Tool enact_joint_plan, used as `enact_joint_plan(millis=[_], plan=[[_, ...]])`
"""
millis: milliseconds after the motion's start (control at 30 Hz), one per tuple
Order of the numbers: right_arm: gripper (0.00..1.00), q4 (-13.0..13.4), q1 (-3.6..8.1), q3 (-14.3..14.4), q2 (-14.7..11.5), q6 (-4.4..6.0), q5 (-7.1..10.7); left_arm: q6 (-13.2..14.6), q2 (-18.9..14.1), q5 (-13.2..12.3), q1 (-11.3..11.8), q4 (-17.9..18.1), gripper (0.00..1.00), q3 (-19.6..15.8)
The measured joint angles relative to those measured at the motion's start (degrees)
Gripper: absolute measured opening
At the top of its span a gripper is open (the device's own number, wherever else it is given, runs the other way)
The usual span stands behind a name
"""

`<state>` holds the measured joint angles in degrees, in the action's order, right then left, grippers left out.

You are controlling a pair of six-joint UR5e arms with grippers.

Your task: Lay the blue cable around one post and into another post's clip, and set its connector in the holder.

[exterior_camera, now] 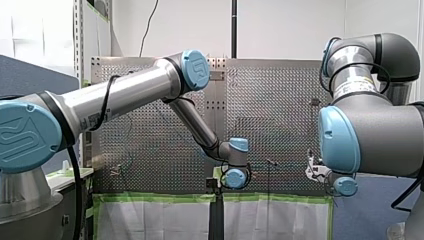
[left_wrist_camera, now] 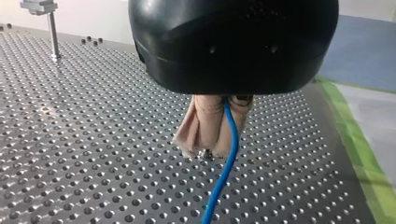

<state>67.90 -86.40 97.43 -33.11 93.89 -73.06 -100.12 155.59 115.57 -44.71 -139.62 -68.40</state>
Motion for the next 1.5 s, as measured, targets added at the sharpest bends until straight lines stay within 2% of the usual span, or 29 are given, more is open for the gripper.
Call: enact_joint_plan(millis=[467, 767, 1033, 1500], plan=[[0.00, -0.1, -0.19, -1.2, 0.3, 0.09, 0.00, -0.3, 0.1, -1.8, 1.2, 0.1, 0.00, 0.7], [0.00, -1.3, -0.42, -3.1, 0.9, 0.23, -0.02, -1.6, 0.2, -3.2, 2.0, 0.1, 0.00, 1.3], [0.00, -3.4, -0.72, -6.2, 3.8, -0.60, -0.28, -1.9, 2.2, -3.9, 2.2, -1.8, 0.00, 4.1], [0.00, -6.2, -0.82, -10.8, 4.1, -1.10, -0.38, -2.4, 3.1, -4.5, 2.4, -4.8, 0.00, 8.8]])
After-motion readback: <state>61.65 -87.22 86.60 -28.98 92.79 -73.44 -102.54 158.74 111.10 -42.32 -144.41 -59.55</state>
